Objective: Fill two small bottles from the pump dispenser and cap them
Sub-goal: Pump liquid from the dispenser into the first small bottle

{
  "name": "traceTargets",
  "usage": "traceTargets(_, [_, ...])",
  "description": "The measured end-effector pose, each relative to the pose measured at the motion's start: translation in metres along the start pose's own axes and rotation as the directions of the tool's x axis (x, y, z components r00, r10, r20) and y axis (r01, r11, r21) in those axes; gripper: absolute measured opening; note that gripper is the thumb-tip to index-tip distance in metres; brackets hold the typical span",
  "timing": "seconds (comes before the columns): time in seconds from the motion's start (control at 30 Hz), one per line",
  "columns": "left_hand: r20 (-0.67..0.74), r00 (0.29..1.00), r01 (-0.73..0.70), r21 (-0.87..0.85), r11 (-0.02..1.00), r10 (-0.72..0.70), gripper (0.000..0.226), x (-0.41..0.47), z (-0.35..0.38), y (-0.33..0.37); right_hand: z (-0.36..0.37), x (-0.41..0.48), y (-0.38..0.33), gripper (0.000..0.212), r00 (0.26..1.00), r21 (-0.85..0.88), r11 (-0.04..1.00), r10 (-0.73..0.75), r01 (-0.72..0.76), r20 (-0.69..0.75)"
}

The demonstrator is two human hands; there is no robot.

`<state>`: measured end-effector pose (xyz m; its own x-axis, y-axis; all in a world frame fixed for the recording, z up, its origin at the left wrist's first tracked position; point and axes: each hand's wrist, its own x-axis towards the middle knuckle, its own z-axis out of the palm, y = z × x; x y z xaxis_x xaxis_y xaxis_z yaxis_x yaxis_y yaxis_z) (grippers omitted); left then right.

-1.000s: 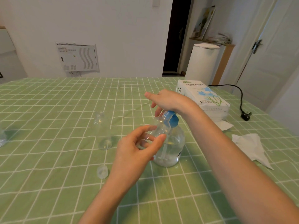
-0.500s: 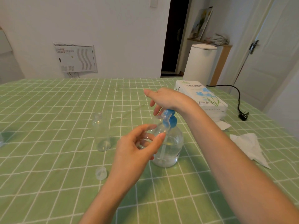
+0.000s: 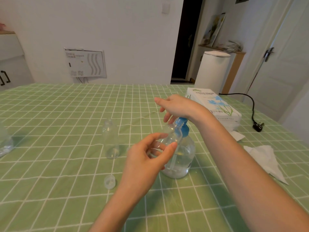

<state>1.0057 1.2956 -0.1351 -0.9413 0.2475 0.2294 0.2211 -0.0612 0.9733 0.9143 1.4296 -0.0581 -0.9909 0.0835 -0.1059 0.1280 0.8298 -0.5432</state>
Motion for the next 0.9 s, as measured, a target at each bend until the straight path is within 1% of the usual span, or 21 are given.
traceTargets(0.1, [-0.006, 1.000, -0.001, -0.005, 1.000, 0.001, 0.044, 0.000, 0.000, 0.002, -0.002, 0.001, -0.003, 0.060, 1.000, -0.024, 0.999, -0.023, 0.023, -0.011])
traceTargets(0.37, [0.003, 1.000, 0.006, -0.001, 1.000, -0.006, 0.043, -0.002, 0.001, 0.002, -0.001, 0.000, -0.001, 0.059, 0.999, 0.001, 1.000, 0.021, -0.021, 0.046])
traceTargets(0.5, [0.009, 1.000, 0.009, 0.025, 1.000, -0.009, 0.045, -0.003, -0.001, -0.002, 0.004, 0.000, 0.003, 0.058, 0.998, -0.017, 0.999, 0.032, -0.032, 0.053])
traceTargets(0.67, [0.004, 1.000, 0.027, 0.025, 0.999, -0.027, 0.046, -0.003, -0.002, -0.005, 0.008, 0.000, 0.004, 0.059, 0.998, -0.021, 0.999, 0.032, -0.031, 0.057])
traceTargets(0.9, [0.003, 1.000, 0.009, 0.035, 0.999, -0.010, 0.047, -0.003, -0.001, -0.003, 0.006, -0.003, 0.003, 0.061, 0.999, 0.005, 1.000, 0.021, -0.021, 0.026])
